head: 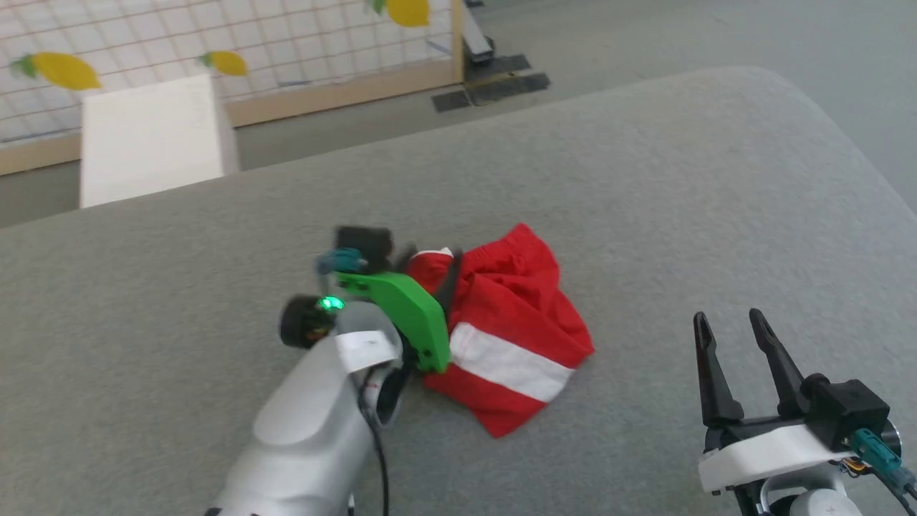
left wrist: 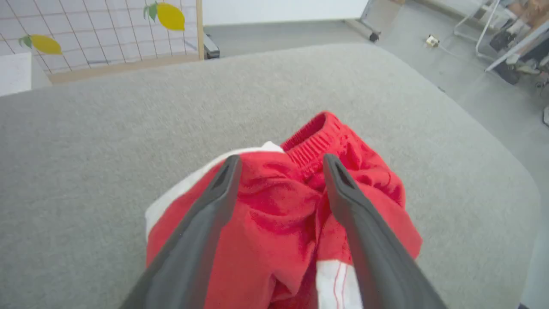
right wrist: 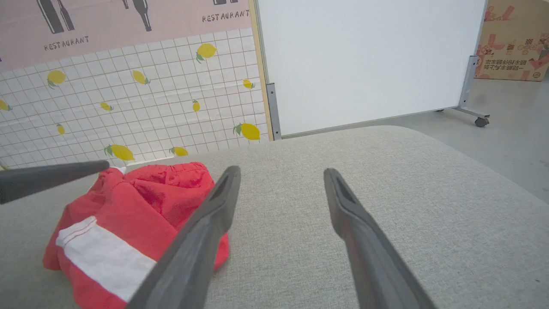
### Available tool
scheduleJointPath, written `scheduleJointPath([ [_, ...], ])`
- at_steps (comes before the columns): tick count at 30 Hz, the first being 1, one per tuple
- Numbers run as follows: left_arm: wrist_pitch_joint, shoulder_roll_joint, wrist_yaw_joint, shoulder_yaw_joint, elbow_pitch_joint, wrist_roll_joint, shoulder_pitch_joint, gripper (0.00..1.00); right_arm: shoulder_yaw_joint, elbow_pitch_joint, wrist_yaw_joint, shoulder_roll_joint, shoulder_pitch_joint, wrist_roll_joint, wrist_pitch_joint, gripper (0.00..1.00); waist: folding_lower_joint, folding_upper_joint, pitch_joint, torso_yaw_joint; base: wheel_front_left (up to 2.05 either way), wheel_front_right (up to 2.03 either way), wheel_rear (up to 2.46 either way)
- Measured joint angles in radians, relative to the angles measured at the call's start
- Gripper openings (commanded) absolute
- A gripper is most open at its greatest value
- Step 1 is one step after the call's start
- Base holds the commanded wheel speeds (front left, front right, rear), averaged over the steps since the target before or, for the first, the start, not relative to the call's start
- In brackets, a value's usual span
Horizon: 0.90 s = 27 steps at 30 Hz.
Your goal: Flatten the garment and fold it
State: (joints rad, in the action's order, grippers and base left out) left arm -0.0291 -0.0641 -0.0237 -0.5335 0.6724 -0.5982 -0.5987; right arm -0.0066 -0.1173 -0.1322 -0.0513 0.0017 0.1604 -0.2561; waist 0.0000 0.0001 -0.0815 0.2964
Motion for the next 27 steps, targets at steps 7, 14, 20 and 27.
scheduleJointPath([
  [7,0.269,-0.056,0.02,0.097,-0.142,0.017,0.049,1.0,-0.013,0.01,0.0,0.0,0.006,-0.005,0.0,1.0,0.0,0.0,0.037,-0.088,0.0,0.0,0.0],
  [14,0.287,-0.113,0.034,0.222,-0.355,0.105,0.214,1.0,-0.02,0.028,0.0,0.0,0.012,-0.021,0.0,1.0,0.0,0.0,0.069,-0.183,0.0,0.0,0.0],
  [20,0.287,-0.123,0.033,0.308,-0.431,0.186,0.391,1.0,-0.018,0.037,0.0,0.0,0.02,-0.036,0.002,1.0,0.0,0.0,0.091,-0.24,0.0,0.0,0.0],
  [27,0.287,-0.096,0.031,0.396,-0.497,0.264,0.518,1.0,-0.017,0.044,0.0,0.0,0.023,-0.037,0.011,1.0,0.0,0.0,0.093,-0.275,0.0,0.0,0.0],
])
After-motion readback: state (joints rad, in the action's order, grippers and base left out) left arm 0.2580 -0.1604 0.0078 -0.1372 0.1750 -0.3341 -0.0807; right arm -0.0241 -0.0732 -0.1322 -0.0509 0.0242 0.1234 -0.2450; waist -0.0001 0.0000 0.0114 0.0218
